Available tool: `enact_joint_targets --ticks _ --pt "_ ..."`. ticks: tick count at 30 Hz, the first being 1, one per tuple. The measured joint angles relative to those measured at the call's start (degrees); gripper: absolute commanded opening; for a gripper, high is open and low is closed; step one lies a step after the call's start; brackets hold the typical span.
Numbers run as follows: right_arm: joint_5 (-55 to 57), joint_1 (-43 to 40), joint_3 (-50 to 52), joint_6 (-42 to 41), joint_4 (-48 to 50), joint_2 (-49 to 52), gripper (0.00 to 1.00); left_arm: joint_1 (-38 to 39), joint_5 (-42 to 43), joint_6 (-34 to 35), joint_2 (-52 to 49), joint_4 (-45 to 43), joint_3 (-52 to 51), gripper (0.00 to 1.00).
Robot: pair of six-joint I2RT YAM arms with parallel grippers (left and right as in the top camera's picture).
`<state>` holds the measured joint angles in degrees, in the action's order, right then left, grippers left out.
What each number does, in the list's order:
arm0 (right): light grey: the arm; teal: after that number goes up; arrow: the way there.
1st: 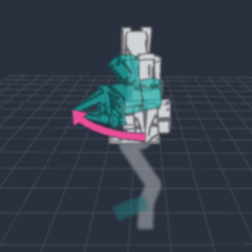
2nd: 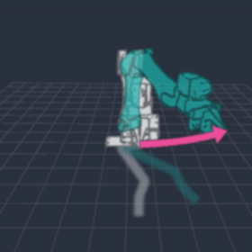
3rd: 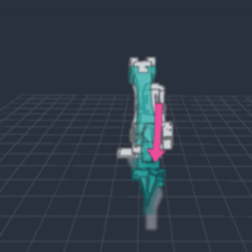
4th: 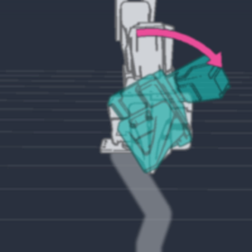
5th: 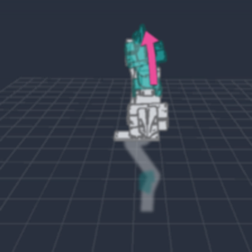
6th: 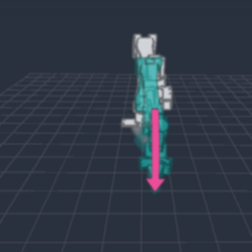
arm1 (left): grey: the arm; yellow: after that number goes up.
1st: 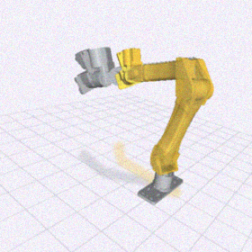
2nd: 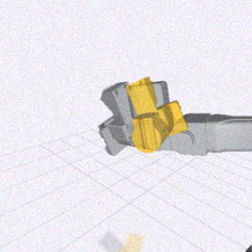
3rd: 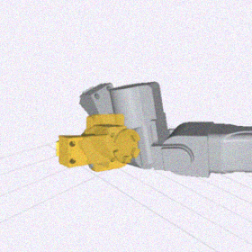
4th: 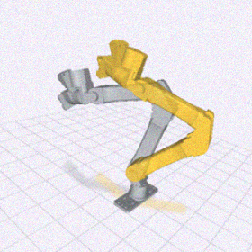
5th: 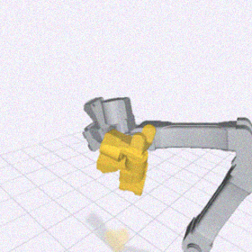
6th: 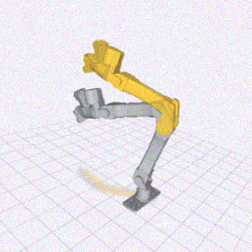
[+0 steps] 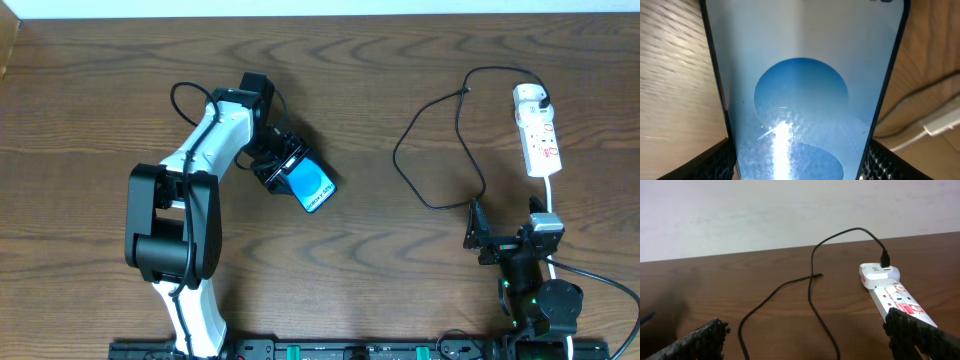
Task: Plug charger to phone and switch on socket
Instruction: 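Lift the phone with the left gripper and tilt it upright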
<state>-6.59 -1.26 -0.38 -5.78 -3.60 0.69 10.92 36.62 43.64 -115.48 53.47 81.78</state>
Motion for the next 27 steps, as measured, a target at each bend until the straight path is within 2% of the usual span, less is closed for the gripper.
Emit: enact_joint_targets --ticks 27 --pt "0.0 0.0 0.0 0.0 0.0 0.0 0.99 0.0 19.74 -0.02 0.09 0.13 0.0 0.6"
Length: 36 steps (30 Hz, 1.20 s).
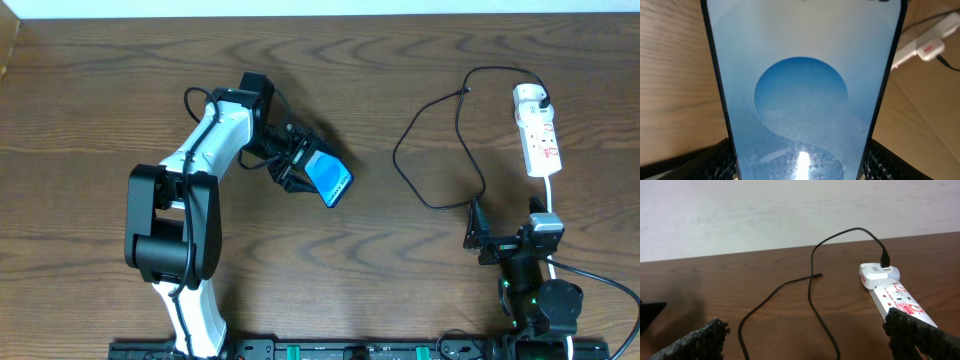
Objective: Plug charger to phone and switch on socket
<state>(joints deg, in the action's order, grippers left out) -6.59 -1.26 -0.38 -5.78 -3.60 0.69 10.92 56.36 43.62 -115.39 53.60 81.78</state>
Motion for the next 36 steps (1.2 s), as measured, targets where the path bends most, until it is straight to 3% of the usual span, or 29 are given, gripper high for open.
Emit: enact_joint_targets --ticks 14,36 --pt "0.0 0.0 0.0 0.0 0.0 0.0 0.99 0.0 9.6 -0.61 0.0 0.0 0.0 0.6" --pt "0.0 0.0 0.0 0.0 0.0 0.0 0.99 0.0 16.0 -0.72 0.0 -0.04 0.0 0.6"
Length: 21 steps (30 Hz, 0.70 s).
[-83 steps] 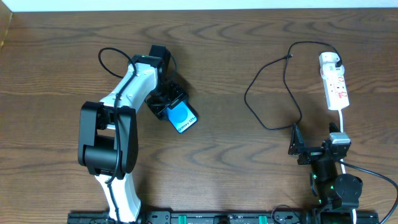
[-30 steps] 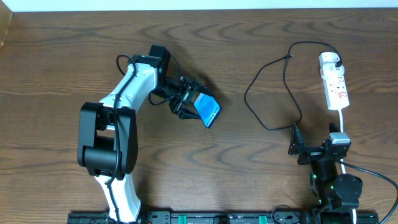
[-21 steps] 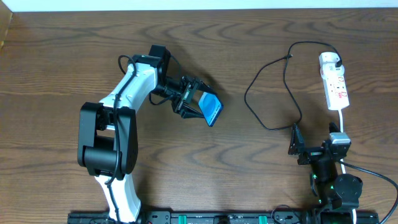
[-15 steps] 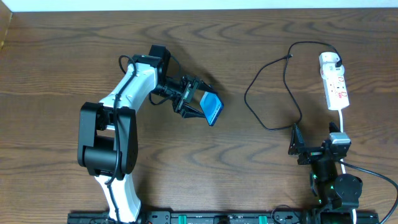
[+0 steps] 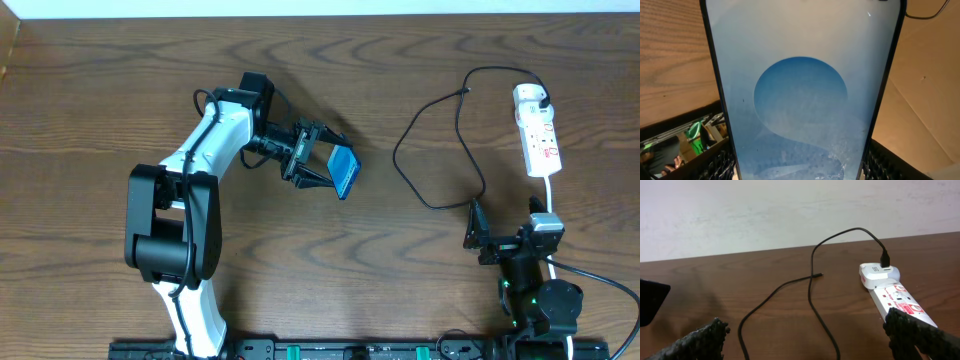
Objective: Plug charger to phone and switch on socket
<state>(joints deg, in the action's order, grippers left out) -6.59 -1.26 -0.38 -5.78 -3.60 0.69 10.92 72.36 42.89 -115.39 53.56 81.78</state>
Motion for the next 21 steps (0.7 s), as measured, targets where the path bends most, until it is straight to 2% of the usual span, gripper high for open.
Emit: enact_joint_targets --ticks 21 --pt "0.0 0.0 0.0 0.0 0.0 0.0 0.99 0.0 0.44 -1.18 0.0 0.0 0.0 0.6"
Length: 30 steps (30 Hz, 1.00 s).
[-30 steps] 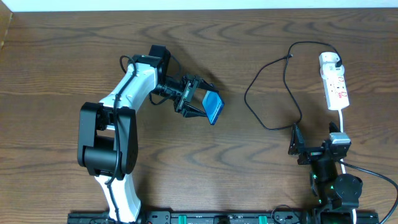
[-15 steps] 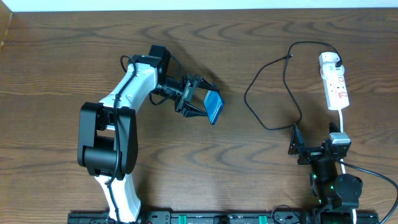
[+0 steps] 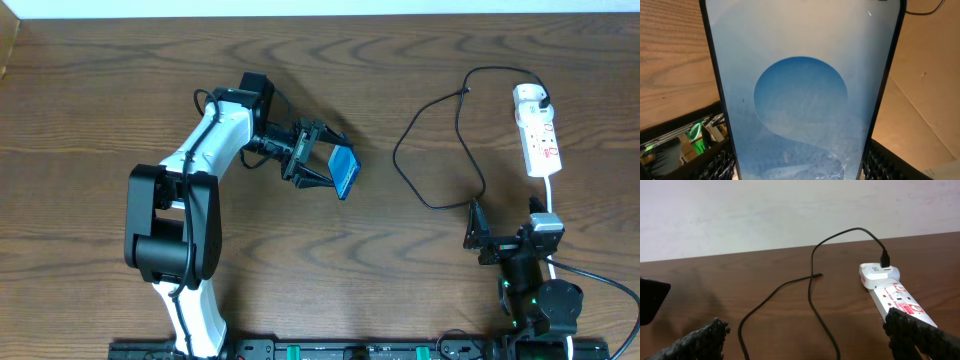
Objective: Plug charger to phone and switch on socket
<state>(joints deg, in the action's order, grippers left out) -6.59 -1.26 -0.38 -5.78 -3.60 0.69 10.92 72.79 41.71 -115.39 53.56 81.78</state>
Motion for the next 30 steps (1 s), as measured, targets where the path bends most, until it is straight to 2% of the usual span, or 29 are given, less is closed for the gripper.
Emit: enact_joint_targets --ticks 5,9,16,22,30 --pt "-0.04 0.0 0.0 -0.46 0.02 0.0 0.99 0.0 0.0 0.0 0.0 0.0 0.0 0.6" --pt "-0.26 0.0 0.0 -6.49 0.02 0.0 0.99 0.0 0.04 0.0 0.0 0.0 0.0 0.6" --pt "-3.85 0.0 0.0 -30.69 0.46 0.0 0.99 0.0 0.2 0.0 0.0 0.0 0.0 0.6" --pt "-11.37 0.0 0.0 -52.57 1.07 0.0 0.99 0.0 0.24 0.0 0.0 0.0 0.0 0.6" --pt "-18.97 0.0 0.0 -60.96 1.29 0.0 0.99 0.0 0.37 0.0 0.0 0.0 0.0 0.6"
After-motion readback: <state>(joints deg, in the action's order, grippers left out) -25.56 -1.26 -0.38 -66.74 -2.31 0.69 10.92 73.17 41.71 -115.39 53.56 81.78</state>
